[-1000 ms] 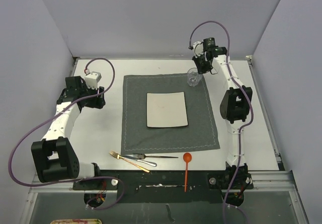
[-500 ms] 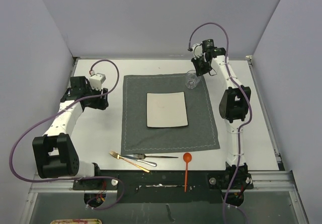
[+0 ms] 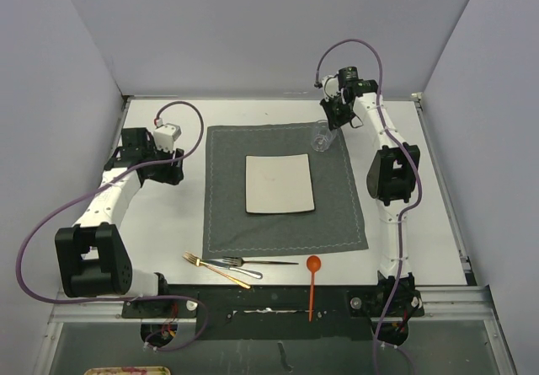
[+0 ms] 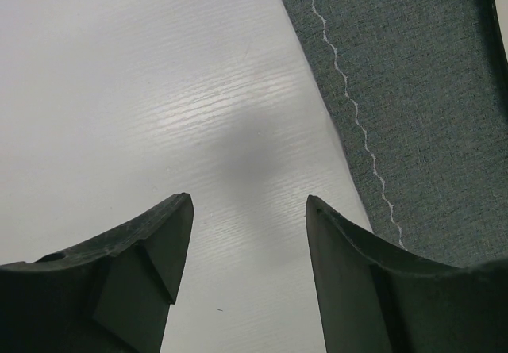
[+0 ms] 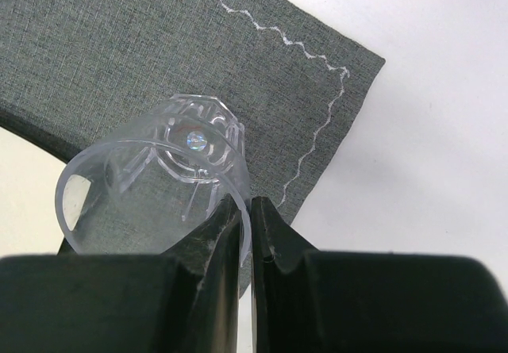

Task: Set the dinner table for one person
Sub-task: Adjust the cup on the napkin.

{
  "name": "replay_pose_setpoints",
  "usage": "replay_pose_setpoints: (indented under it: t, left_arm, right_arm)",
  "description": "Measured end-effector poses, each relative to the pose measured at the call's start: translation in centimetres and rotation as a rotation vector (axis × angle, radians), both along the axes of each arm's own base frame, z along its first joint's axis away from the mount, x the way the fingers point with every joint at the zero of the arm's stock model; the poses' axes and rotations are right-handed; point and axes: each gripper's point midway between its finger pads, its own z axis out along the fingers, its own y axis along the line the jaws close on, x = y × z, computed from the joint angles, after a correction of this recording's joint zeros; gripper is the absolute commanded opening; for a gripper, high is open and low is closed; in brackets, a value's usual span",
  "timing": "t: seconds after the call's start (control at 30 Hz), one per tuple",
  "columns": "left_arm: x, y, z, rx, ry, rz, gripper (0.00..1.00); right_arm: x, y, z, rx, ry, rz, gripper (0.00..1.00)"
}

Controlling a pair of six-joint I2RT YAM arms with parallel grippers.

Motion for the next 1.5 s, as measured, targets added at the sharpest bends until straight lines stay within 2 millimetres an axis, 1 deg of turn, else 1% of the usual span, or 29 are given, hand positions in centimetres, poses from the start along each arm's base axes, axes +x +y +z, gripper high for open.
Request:
replay_pose_setpoints:
  t: [0.17,0.33,0.53,0.6,0.67,0.77,0.87,0.9,1.27,1.5]
  left_arm:
    - [0.0,-0.1,-0.4,0.007,0.012,-0.002,0.57]
    - [-0.1,-0.2,-0.9,0.014,0.029,-0.007,0.57]
    - [-0.1,-0.6,-1.1,0.024,0.033,-0.021,0.57]
    - [-0.1,-0.6,-1.1,0.029,0.033,-0.023,0.58]
    - [-0.1,-0.6,-1.1,0.033,0.033,-0.025,0.57]
    - [-0.1,-0.6,-1.1,0.04,0.031,-0.032,0.58]
    - [-0.1,-0.7,-1.1,0.044,0.03,-0.036,0.58]
    - [-0.1,-0.7,-1.1,0.044,0.03,-0.037,0.58]
    - [-0.1,-0.9,-1.1,0.046,0.029,-0.044,0.6]
    - [-0.2,-1.1,-1.1,0.048,0.029,-0.054,0.6]
  right_arm:
    - [-0.2,0.0,-0.2,-0.003,0.01,0.001,0.0]
    - [0.0,0.1,-1.0,-0.005,0.022,0.001,0.0]
    - [0.0,0.1,-0.9,-0.008,0.023,0.001,0.04]
    - [0.0,0.1,-0.9,-0.008,0.022,0.002,0.09]
    - [0.0,0.1,-0.9,-0.01,0.023,0.003,0.17]
    - [0.0,0.3,-0.9,-0.018,0.021,0.006,0.21]
    - [-0.1,0.5,-0.9,-0.025,0.019,0.011,0.31]
    - [-0.1,0.6,-0.9,-0.026,0.018,0.012,0.33]
    - [-0.1,0.9,-0.9,-0.049,0.012,0.021,0.33]
    - [0.3,1.0,-0.8,-0.076,-0.013,0.035,0.33]
